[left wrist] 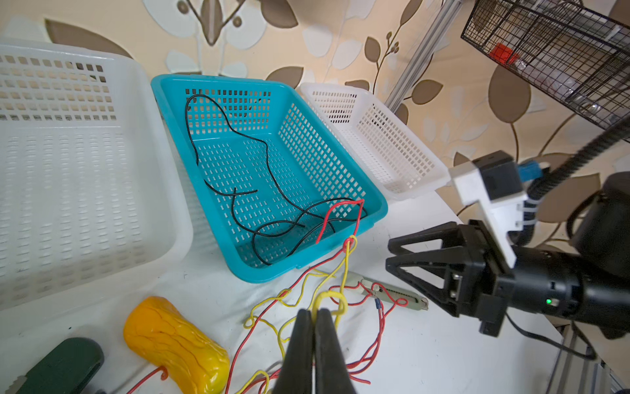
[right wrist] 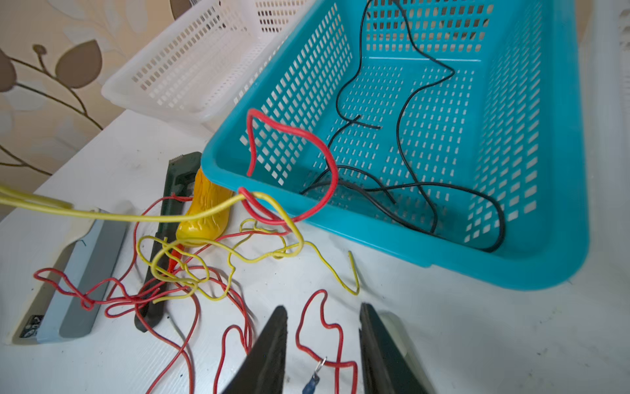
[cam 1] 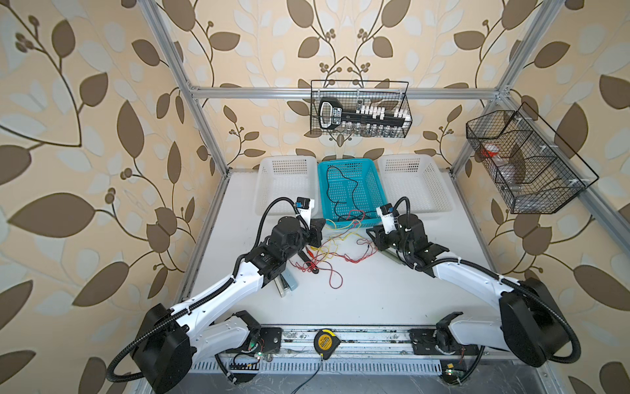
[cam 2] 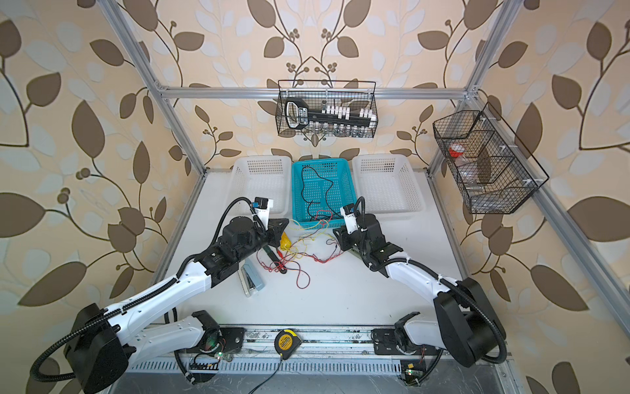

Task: Untangle the cables

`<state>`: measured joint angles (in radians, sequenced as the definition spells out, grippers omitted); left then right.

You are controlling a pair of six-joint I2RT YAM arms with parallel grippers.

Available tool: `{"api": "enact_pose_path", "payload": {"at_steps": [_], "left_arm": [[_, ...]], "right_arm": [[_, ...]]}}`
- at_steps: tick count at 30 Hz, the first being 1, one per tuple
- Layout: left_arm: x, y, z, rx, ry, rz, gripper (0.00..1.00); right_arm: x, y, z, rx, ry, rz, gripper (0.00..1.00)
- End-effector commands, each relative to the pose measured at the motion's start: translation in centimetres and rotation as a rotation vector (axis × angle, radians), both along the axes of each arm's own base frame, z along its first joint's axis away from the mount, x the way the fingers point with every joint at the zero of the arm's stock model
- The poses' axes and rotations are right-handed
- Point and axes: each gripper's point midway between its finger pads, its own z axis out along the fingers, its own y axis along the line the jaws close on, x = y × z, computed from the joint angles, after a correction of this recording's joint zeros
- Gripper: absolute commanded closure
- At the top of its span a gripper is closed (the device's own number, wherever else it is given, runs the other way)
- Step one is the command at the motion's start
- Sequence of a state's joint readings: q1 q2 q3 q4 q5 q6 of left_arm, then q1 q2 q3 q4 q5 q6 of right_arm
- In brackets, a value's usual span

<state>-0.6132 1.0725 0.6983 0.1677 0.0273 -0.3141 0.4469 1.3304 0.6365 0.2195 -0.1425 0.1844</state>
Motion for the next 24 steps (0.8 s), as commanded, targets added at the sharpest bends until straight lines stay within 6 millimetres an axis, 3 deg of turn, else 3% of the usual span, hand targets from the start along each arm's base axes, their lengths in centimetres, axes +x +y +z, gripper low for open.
{"api": "enact_pose_path", "payload": {"at_steps": [1, 8, 19, 21, 24], "left_arm": [[0.1, 0.0, 2.6, -0.057, -0.066, -0.008, 1.00], [0.4, 0.2, 1.5, -0.040, -0.041, 0.011, 1.00], [0.9, 0.4, -1.0, 0.006, 0.010, 0.033, 1.00], [0.9, 0.5, -1.5, 0.015, 0.020, 0.038, 1.00], [0.9, 0.7, -2.3, 0.034, 0.033, 0.047, 1.00]], "right_arm": [[1.4, 1.4, 1.7, 0.078, -0.076, 0.028, 0.63], [2.9, 3.4, 0.4, 0.127, -0.058, 0.044, 0.63], [4.9, 4.2, -0.5, 0.182, -0.056, 0.011, 0.67], [5.1, 4.4, -0.7, 0.191, -0.052, 0.012, 0.74], [5.2, 4.6, -0.9, 0.202, -0.044, 0.013, 0.96]]}}
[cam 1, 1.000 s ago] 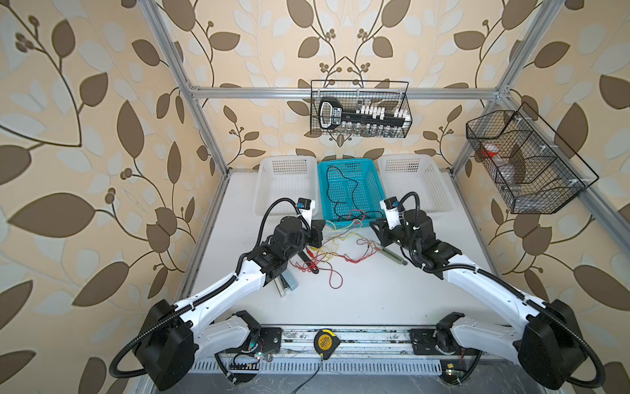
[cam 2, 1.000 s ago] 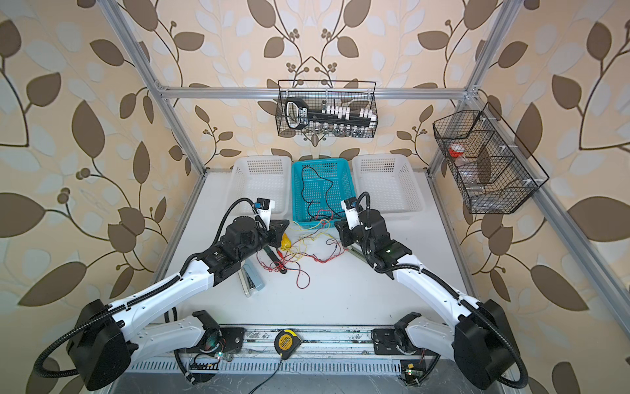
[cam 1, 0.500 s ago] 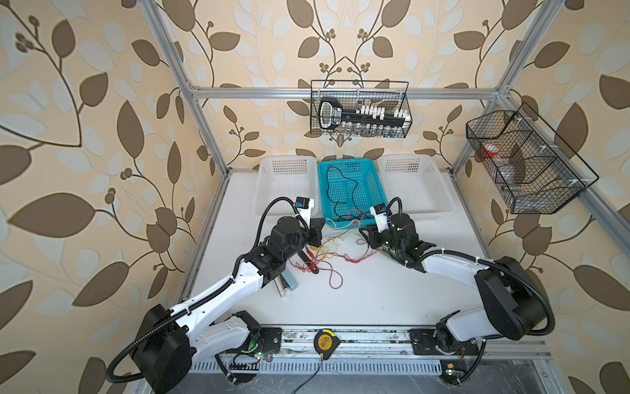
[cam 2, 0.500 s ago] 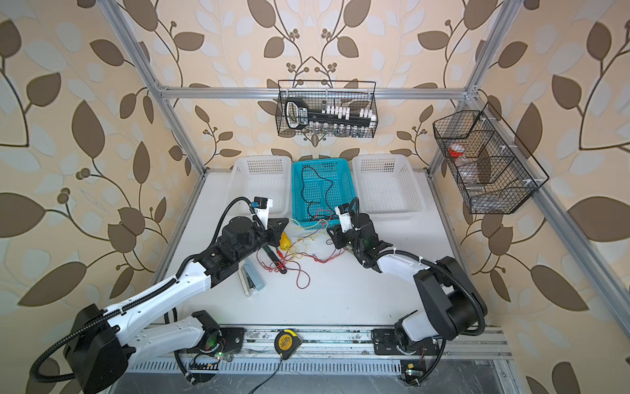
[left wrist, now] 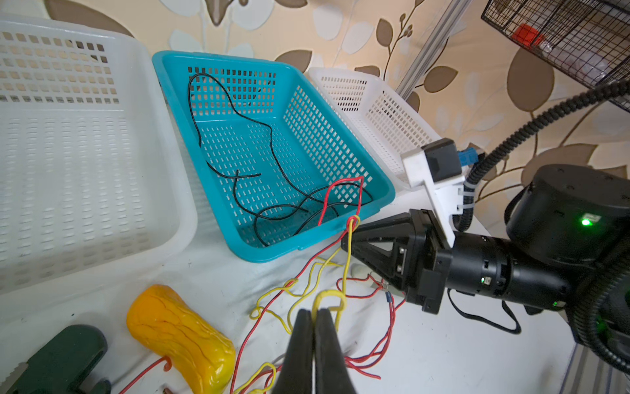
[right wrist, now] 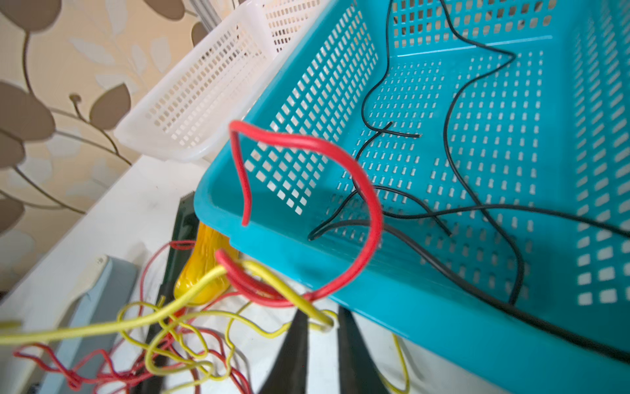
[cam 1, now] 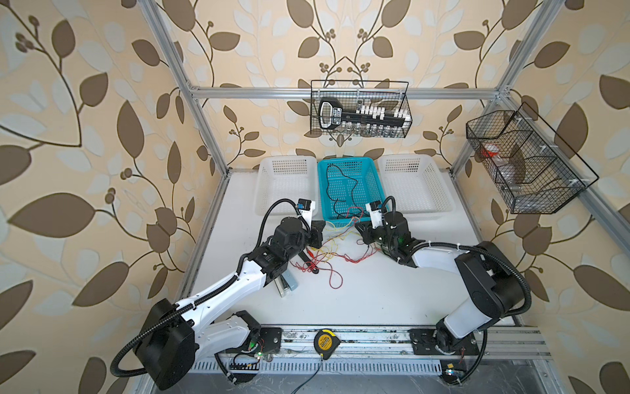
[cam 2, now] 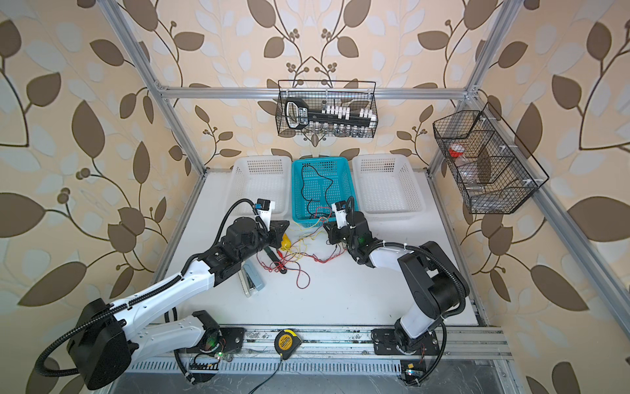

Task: Untangle the cables

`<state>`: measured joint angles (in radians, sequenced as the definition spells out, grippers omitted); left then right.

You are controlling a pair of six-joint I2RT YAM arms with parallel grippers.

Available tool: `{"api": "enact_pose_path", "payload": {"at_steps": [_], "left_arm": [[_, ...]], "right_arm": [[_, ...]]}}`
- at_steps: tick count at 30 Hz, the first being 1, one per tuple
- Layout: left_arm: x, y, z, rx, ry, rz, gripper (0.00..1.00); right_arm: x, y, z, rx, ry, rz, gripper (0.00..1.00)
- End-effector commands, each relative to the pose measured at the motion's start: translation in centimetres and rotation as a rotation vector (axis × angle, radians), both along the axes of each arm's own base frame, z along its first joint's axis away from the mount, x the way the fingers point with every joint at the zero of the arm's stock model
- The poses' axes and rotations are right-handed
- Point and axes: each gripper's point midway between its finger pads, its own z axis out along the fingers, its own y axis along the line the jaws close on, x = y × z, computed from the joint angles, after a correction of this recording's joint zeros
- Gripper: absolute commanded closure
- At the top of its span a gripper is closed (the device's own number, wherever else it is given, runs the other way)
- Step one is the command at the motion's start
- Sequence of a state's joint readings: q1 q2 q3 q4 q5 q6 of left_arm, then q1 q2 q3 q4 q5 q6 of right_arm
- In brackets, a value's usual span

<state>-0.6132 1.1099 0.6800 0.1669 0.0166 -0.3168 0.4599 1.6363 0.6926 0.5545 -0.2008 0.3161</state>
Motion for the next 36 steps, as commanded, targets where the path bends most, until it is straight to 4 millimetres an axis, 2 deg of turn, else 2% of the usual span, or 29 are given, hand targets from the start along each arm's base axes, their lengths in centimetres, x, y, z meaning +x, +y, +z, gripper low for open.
{"api": "enact_pose_path", "payload": {"at_steps": [1, 7, 8, 11, 15, 20, 25, 29, 32, 36], "left_arm": [[0.7, 0.8, -0.2, 0.009, -0.011, 0.041, 1.00], [1.0, 1.5, -1.1, 0.059, -0.003, 0.072, 1.00], [1.1, 1.5, -1.2, 0.065, -0.002, 0.077, 0.96], [1.4, 1.6, -1.4, 0.083, -0.002, 0.082, 0.73], [1.6, 1.3, -0.8, 0.094, -0.020, 0.066, 0.50], [1.5, 0.6, 1.3, 0.100, -0.091, 0.013, 0.02], [0.7, -0.4, 4.8, 0.057, -0.203, -0.062, 0.01], [0.5, -0.3, 6.6, 0.038, -0.257, -0.064, 0.01], [0.7, 0.5, 7.3, 0.041, -0.285, -0.020, 0.01], [-0.5, 0.5, 7.4, 0.021, -0.315, -0.059, 0.01]], "right_arm": [[1.0, 0.8, 1.8, 0.044, -0.047, 0.009, 0.99], [-0.3, -1.2, 2.6, -0.029, -0.069, -0.045, 1.00], [-0.6, -1.8, 3.0, -0.052, -0.075, -0.063, 1.00], [-1.4, -3.2, 4.6, -0.151, -0.117, -0.100, 1.00], [-2.7, -3.9, 7.5, -0.257, -0.180, -0.106, 1.00], [-4.0, -4.0, 10.7, -0.335, -0.229, -0.080, 1.00], [-4.8, -3.6, 12.4, -0.371, -0.252, -0.054, 1.00], [-4.5, -4.3, 13.4, -0.432, -0.272, -0.106, 1.00], [-3.8, -6.2, 14.2, -0.485, -0.277, -0.223, 1.00], [-3.0, -9.0, 15.6, -0.501, -0.271, -0.378, 1.00]]}}
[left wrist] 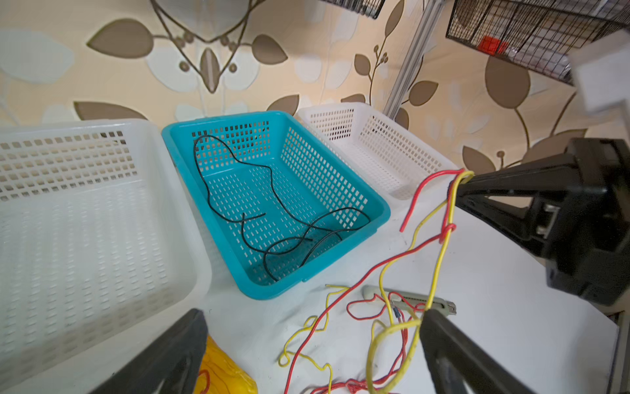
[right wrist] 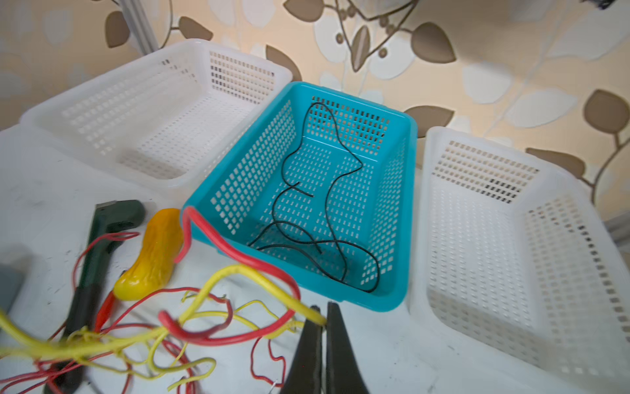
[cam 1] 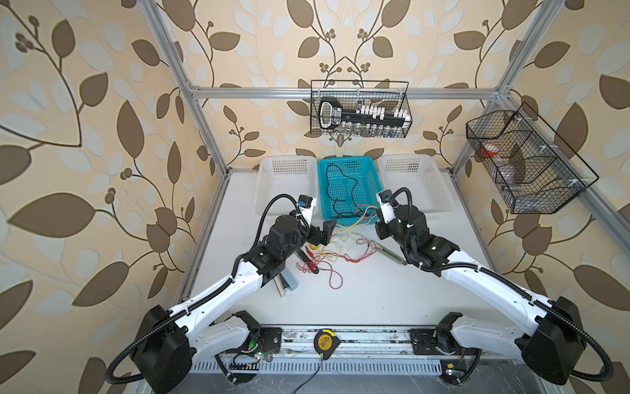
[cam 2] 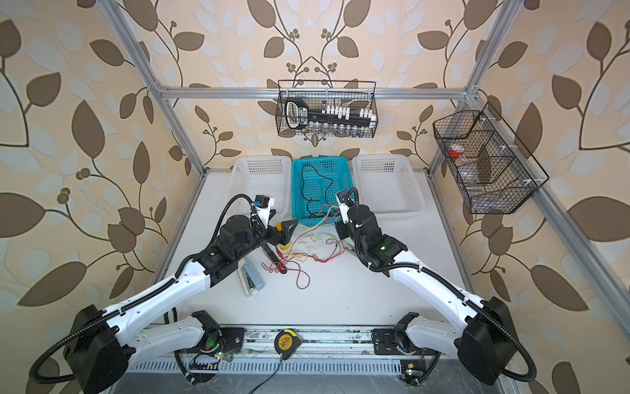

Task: Untangle the cables

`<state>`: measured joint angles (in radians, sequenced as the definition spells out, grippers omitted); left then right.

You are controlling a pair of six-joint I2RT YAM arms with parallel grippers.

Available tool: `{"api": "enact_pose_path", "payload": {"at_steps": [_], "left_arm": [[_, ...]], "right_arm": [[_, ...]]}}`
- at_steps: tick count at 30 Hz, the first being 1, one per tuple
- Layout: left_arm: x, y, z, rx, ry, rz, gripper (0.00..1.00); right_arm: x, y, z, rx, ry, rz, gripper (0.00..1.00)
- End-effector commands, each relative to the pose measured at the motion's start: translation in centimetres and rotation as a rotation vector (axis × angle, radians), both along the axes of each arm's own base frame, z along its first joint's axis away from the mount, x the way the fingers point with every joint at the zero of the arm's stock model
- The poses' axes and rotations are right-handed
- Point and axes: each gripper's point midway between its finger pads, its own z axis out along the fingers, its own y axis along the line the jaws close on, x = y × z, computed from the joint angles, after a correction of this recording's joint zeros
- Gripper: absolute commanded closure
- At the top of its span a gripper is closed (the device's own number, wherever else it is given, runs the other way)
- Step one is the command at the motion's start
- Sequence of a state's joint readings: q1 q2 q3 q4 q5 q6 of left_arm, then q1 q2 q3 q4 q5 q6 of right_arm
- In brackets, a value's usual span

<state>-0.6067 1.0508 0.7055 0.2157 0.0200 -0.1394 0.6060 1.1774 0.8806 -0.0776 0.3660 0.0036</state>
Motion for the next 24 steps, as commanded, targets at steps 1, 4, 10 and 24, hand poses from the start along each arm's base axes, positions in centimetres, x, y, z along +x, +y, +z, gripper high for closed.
{"api": "enact_pose_path", "payload": {"at_steps": [1, 4, 10, 24], "left_arm": [[-0.8, 0.1, 2.7, -0.040, -0.100, -0.034, 0.01], [-1.4, -0.1, 1.4, -0.028, -0.072, -0.065, 0.01], [-1.1, -0.5, -1.7, 0.030, -0.005, -0.080, 0.01], [1.6, -5.6, -9.7, 0.101, 0.180, -0.223, 0.07]], "right_arm": [[0.8, -3.6, 2.4, -0.008, -0.048, -0.171, 1.00], [1.3, -4.7, 3.0, 0.064, -0.034, -0.182, 1.00], [0.6, -2.6, 5.9, 0.089, -0.064, -0.056, 1.00], [-0.6, -1.7, 12.0, 0.112, -0.140, 0.005, 1.00]]}}
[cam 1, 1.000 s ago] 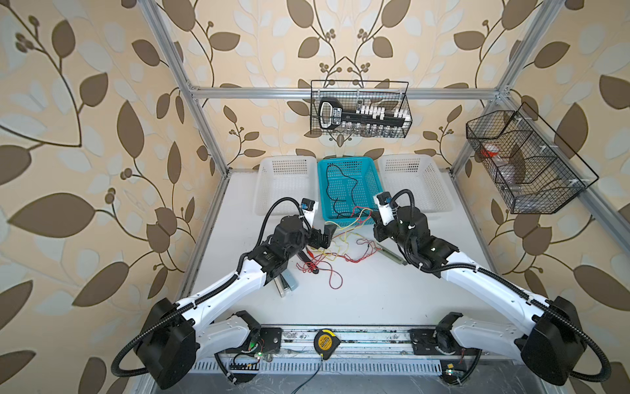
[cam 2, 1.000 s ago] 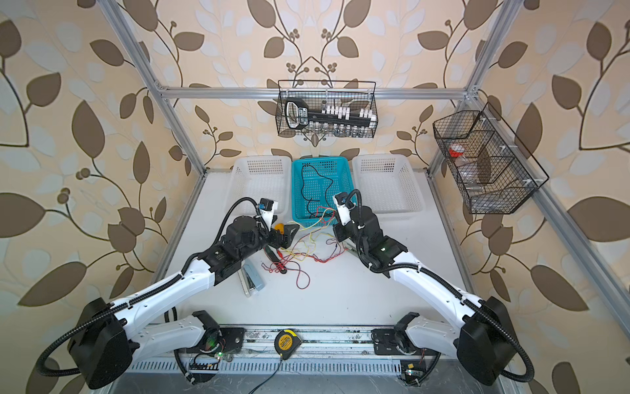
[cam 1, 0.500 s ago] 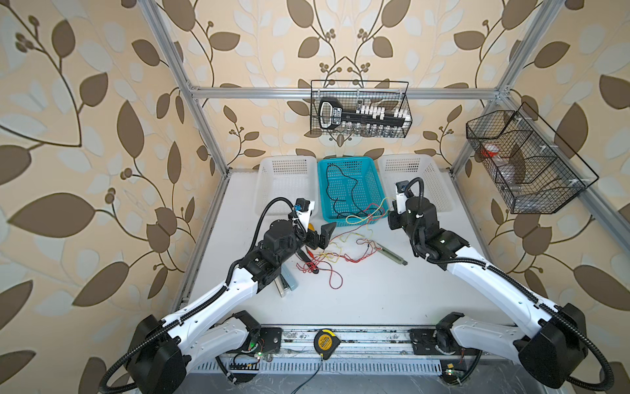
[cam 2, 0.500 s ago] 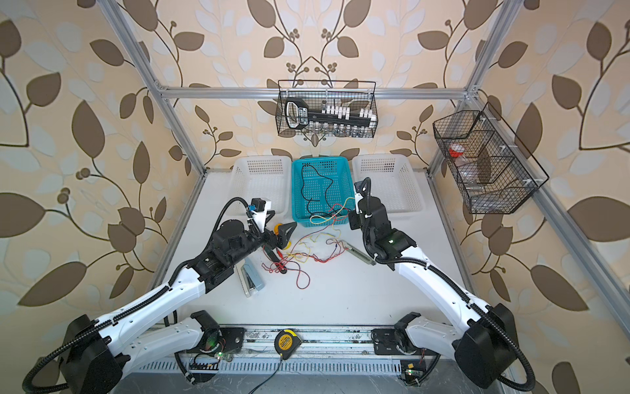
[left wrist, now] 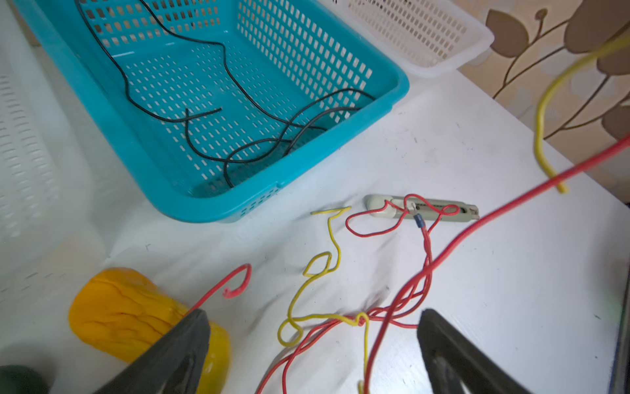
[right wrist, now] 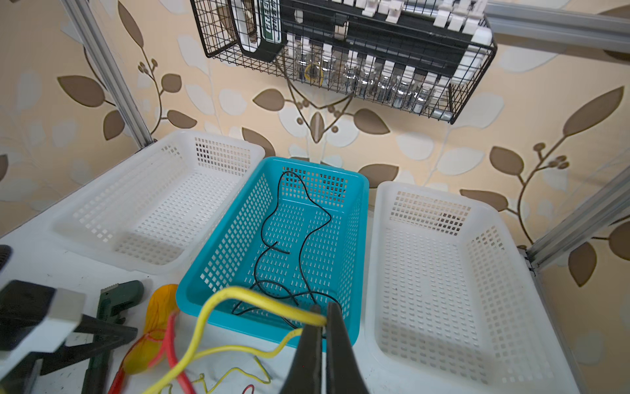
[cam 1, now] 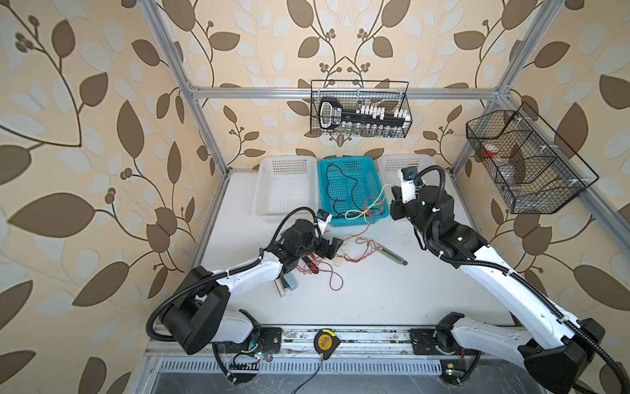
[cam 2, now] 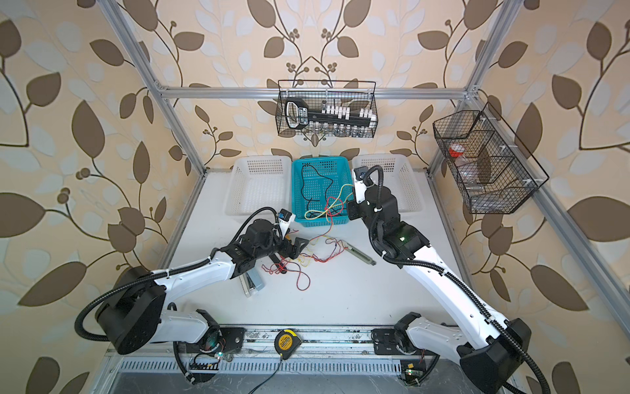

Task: Untangle the cables

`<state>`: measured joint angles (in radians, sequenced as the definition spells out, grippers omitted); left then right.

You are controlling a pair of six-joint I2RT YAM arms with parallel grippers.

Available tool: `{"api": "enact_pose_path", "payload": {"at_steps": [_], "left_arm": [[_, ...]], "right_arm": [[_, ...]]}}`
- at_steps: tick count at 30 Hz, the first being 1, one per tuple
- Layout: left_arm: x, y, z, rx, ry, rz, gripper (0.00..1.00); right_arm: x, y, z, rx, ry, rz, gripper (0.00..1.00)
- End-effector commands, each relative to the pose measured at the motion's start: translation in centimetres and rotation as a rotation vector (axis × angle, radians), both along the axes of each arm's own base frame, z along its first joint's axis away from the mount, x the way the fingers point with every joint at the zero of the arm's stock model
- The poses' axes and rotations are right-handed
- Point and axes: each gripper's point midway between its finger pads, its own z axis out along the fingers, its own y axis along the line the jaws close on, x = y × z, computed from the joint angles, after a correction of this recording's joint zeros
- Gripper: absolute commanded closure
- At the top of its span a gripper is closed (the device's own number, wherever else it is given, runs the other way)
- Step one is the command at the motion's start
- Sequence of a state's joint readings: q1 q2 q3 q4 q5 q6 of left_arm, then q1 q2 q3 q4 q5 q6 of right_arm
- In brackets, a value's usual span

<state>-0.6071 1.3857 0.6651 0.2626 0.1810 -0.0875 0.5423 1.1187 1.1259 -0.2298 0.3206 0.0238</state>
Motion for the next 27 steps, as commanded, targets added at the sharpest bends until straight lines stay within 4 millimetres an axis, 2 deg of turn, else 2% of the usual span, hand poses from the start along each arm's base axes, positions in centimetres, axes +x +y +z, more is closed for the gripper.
{"api": "enact_pose_path", "payload": {"at_steps": [1, 2, 3, 4, 10, 18, 23, 24, 25, 26, 27], "left_arm": [[1.3, -2.3, 3.3, -0.086, -0.073, -0.057, 0.09], [1.3, -2.7, 3.6, -0.094, -0.075, -0.067, 0.12], [1.4, -3.1, 2.6, -0.087, -0.050, -0.074, 0.15], [1.5, -3.3, 2.5, -0.091, -0.043, -0.077, 0.17], [1.1, -4.1, 2.5, -0.120, -0.025, -0.111, 0.33], [-0.1, -5.8, 1.9, -0.133, 0.003, -0.152, 0.40], [-0.7, -7.1, 2.0, -0.164, 0.012, -0.175, 0.45], [-0.8, -7.4, 2.0, -0.171, 0.017, -0.182, 0.51], [-0.7, -7.6, 2.0, -0.171, 0.018, -0.183, 0.65], [-0.6, -7.6, 1.8, -0.164, 0.028, -0.176, 0.85], [-0.4, -7.6, 1.7, -0.154, 0.035, -0.164, 1.00]], "right_arm": [[-0.7, 0.2, 1.9, -0.005, -0.030, 0.031, 1.00], [-0.6, 0.2, 2.0, -0.007, -0.032, 0.031, 1.00], [-0.6, 0.2, 2.2, -0.006, -0.037, 0.030, 1.00], [-0.6, 0.2, 2.3, -0.006, -0.039, 0.028, 1.00], [-0.3, 0.3, 2.9, -0.009, -0.055, 0.027, 1.00], [-0.2, 0.3, 4.7, 0.018, -0.092, 0.023, 1.00], [0.0, 0.8, 4.7, 0.023, -0.089, 0.037, 1.00], [0.0, 0.9, 4.6, 0.023, -0.088, 0.037, 1.00], [0.1, 0.9, 4.5, 0.019, -0.087, 0.035, 1.00], [0.1, 0.8, 4.5, 0.016, -0.089, 0.029, 1.00], [0.2, 0.6, 4.5, 0.011, -0.093, 0.017, 1.00]]}}
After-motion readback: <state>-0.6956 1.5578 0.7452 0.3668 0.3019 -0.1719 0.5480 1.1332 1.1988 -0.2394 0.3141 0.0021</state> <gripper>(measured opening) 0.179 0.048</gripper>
